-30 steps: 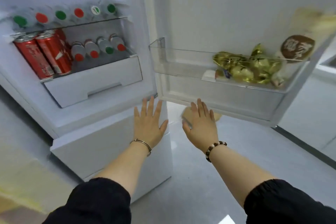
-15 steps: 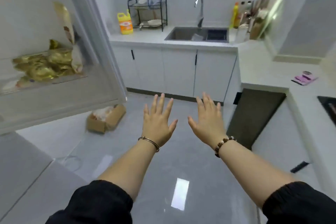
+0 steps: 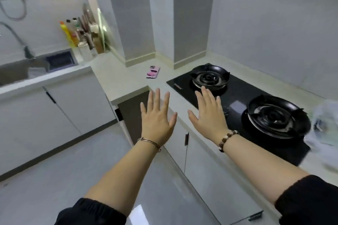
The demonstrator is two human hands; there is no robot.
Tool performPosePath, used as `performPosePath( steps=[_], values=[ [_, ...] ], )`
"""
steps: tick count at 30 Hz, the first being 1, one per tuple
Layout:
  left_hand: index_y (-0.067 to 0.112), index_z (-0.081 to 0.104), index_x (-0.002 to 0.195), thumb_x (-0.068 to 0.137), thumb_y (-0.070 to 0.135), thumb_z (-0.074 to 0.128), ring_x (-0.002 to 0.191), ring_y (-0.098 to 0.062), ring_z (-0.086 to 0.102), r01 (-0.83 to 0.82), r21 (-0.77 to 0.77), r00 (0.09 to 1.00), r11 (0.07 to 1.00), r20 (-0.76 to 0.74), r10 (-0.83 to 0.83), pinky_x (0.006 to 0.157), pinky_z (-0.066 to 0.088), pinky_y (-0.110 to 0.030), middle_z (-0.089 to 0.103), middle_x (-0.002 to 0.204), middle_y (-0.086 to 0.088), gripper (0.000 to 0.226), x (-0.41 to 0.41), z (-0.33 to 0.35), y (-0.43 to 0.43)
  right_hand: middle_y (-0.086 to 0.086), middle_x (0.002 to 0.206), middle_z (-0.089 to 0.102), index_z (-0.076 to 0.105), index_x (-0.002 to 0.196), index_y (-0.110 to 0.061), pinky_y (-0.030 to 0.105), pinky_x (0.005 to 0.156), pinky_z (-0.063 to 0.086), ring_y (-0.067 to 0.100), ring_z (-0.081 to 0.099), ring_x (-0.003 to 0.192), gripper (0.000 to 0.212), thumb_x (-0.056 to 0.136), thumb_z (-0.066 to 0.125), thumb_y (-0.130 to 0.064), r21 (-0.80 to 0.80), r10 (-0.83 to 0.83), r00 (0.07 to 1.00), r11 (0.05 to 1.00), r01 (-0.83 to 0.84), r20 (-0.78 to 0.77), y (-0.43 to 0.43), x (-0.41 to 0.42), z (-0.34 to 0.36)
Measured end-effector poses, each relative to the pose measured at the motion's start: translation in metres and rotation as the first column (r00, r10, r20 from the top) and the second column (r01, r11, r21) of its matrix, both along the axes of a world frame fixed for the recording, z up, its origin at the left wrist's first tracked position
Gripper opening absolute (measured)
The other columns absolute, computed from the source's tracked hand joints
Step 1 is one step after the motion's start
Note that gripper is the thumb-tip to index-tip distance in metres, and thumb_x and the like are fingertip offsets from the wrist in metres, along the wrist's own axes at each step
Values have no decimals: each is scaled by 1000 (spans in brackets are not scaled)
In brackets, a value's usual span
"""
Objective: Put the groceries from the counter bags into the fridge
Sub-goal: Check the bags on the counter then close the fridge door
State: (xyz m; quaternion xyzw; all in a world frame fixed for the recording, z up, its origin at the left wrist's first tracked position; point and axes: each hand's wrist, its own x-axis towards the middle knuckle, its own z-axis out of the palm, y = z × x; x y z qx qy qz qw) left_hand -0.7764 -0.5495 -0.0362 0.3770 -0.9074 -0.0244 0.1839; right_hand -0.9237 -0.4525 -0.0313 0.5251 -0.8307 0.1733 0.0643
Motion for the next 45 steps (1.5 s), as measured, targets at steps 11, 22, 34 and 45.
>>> performPosePath(
  steps=[11, 22, 34, 45],
  values=[
    [21, 19, 150, 89, 53, 23, 146, -30, 7, 573, -58, 820, 818, 29, -572, 112, 14, -56, 12, 158, -10, 69, -189, 13, 50, 6, 158, 10, 22, 148, -14, 43, 119, 8, 20, 6, 146, 65, 94, 40, -45, -34, -491, 871, 871, 490, -7, 123, -114, 12],
    [23, 10, 151, 92, 50, 23, 146, -27, -1, 797, 8, 601, 604, 93, -794, 115, 9, -50, 0, 159, -7, 67, -340, -5, 162, 9, 155, 21, 31, 144, -11, 41, 117, 19, 24, 18, 144, 79, 82, 22, -59, -2, -688, 716, 721, 693, 122, 255, -226, -22],
    [24, 3, 151, 97, 43, 33, 146, -24, 0, 793, 128, 563, 596, 223, -796, 116, 8, -46, 3, 159, -3, 65, -455, -61, 218, 3, 153, 25, 25, 146, -13, 28, 114, 20, 16, 20, 141, 61, 93, 50, -31, 138, -573, 757, 817, 560, 313, 317, -337, -54],
    [21, 8, 151, 93, 54, 34, 146, -25, -9, 705, 180, 597, 686, 373, -710, 116, 2, -49, 1, 159, -6, 71, -483, -99, 196, 8, 134, 42, 38, 134, -8, 33, 95, 44, 22, 48, 115, 51, 89, 55, -23, 387, -566, 715, 818, 426, 410, 269, -414, -109]
  ],
)
